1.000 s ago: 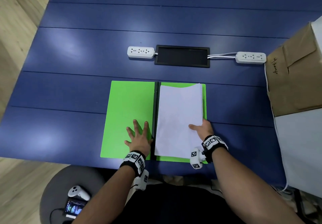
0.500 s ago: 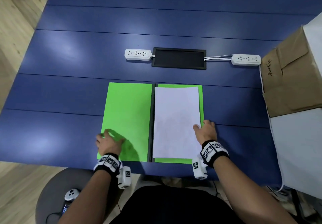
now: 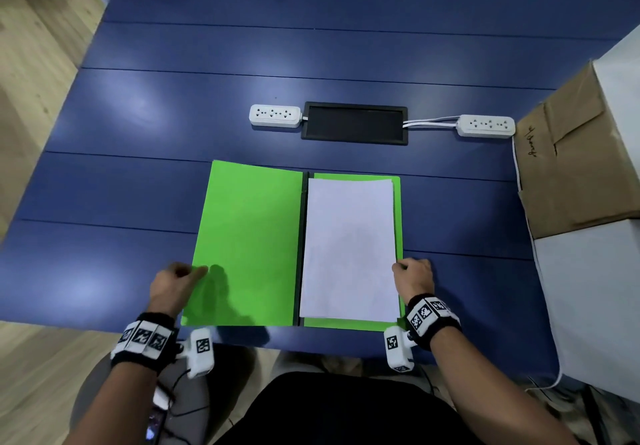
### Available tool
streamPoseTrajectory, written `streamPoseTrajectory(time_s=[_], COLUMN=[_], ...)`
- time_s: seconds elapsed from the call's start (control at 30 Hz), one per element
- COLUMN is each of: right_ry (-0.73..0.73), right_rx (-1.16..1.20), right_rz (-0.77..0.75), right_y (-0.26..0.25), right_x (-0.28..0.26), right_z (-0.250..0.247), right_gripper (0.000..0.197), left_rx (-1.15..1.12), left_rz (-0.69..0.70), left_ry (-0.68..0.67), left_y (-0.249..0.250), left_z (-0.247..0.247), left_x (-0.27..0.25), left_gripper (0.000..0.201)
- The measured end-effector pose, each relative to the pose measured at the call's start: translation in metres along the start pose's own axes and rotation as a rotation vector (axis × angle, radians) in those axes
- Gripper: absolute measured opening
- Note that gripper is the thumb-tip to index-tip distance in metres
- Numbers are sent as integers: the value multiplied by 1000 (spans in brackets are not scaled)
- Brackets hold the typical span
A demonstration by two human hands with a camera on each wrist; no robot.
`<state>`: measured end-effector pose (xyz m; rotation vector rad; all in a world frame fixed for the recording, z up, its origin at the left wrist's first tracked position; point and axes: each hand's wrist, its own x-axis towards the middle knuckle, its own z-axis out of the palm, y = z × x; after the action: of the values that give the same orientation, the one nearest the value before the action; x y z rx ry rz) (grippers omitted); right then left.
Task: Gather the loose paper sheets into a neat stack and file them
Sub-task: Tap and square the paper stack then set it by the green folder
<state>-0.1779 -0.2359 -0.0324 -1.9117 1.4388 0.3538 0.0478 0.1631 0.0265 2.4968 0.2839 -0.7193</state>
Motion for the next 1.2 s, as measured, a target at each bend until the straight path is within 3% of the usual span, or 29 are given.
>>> streamPoseTrajectory(time_s=[0.07,0.13,0.23,0.3,0.43,0.63,0.7,0.77,0.8,0.87,0.93,1.03,1.2], right_ry=[5,-1,-27,-75,-159,-228,-236,-213,-204,-181,-150,-127,-127], right_rx=[51,130,297,395,615,673,600,492,437,352,293,234,198], right_rz=[13,16,31,43,80,87,30,-23,-47,-86,-113,-124,-160], right_y=[2,6,15,23,22,21,22,30,31,28,26,23,14], right_x=[2,1,8,12,9,-4,-9,-4,-5,-6,-9,-9,-9], right_z=[-4,-8,-7,-8,-20,-30,-29,-22,-21,-21,-19,-18,-17], right_gripper=[29,27,41,52,54,36,27,26,26,24,29,32,30], left_rx=[-228,-506,-783,-835,-557,-73,-128,-137,-94,-54,-78,-21,8], left_rz=[129,257,303,341,480,417,405,394,350,149,-34,-156,-112], left_ry=[-41,-228,-476,-586,-724,-842,-756,-427,-259,-110,-122,-145,-136], left_y=[9,32,71,89,115,139,138,130,125,118,118,125,120], left_z=[-15,-20,-3,22,94,175,185,191,193,194,196,198,194], left_x=[-25,-60,-98,-105,-99,-94,-96,-93,-90,-85,-84,-79,-63], left_gripper=[38,29,42,42,35,33,25,36,45,60,68,78,85])
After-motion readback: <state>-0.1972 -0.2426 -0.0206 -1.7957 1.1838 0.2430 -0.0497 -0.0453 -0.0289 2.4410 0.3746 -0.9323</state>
